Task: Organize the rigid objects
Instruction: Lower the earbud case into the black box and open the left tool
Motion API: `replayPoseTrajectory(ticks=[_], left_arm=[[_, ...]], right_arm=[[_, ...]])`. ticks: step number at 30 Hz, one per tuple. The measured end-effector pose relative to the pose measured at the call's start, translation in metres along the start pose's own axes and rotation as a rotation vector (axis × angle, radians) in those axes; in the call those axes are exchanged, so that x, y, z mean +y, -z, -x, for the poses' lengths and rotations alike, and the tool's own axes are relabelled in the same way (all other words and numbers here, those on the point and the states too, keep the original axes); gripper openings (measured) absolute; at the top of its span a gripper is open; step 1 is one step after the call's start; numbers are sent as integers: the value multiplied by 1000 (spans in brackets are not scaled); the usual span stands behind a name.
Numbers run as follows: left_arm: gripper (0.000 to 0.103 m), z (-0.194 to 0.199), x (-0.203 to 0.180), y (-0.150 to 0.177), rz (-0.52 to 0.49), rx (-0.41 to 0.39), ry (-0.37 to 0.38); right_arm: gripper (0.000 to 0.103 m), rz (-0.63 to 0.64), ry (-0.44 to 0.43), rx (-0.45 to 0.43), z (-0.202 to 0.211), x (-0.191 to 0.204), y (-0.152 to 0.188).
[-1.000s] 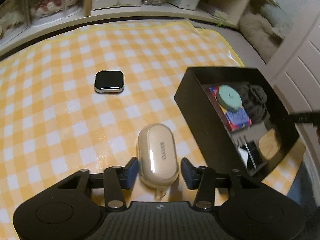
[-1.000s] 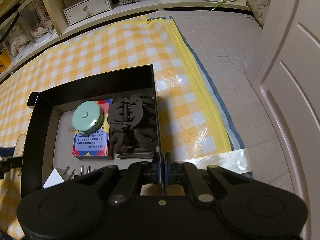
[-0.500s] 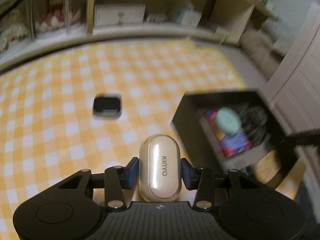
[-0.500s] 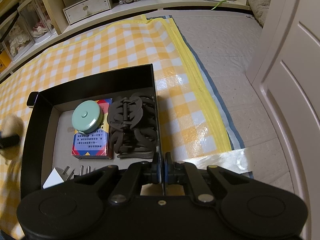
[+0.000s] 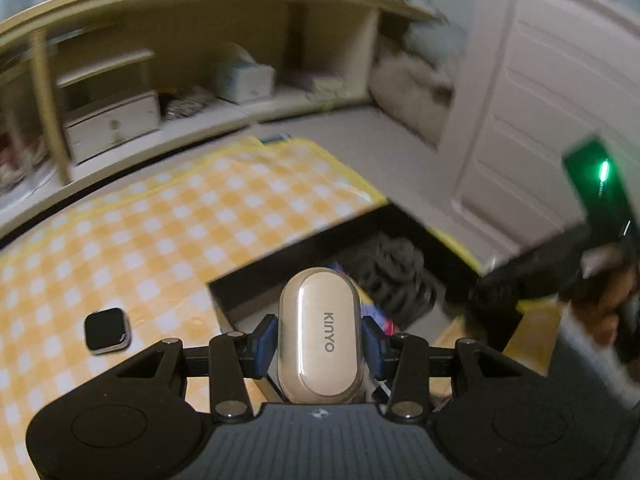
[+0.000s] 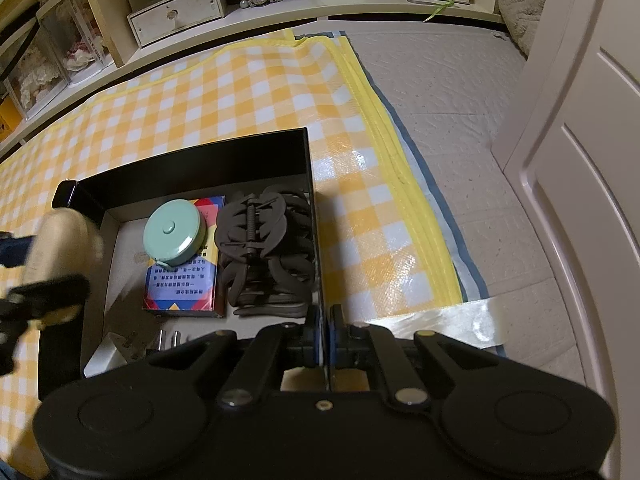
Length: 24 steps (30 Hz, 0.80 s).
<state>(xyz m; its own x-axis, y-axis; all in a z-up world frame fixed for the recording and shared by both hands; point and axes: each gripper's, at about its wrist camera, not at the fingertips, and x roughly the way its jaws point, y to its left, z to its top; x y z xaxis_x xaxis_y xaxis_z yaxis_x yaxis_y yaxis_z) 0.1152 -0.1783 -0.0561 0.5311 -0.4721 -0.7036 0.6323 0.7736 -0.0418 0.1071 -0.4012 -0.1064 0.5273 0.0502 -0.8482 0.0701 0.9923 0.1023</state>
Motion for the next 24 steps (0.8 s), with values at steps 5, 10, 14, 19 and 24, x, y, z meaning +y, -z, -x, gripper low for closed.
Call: replayPoseTrajectory(ticks=[5,10,14,19,24], left_arm=[[45,-22,-2,2,-39,73,-36],[46,-22,-1,3,-1,100,-27],[53,-15,1,4,42,84,-18],[60,-1,-2,4,42,73,-8],[63,10,-2,4,48,76,-8]], right_arm=[[5,0,-1,0,0,0,0],[5,3,0,1,1,2,0],[5,1,-4,3,2,4,0],[5,1,-5,3,2,5,0],[5,2,-4,3,2,5,0]])
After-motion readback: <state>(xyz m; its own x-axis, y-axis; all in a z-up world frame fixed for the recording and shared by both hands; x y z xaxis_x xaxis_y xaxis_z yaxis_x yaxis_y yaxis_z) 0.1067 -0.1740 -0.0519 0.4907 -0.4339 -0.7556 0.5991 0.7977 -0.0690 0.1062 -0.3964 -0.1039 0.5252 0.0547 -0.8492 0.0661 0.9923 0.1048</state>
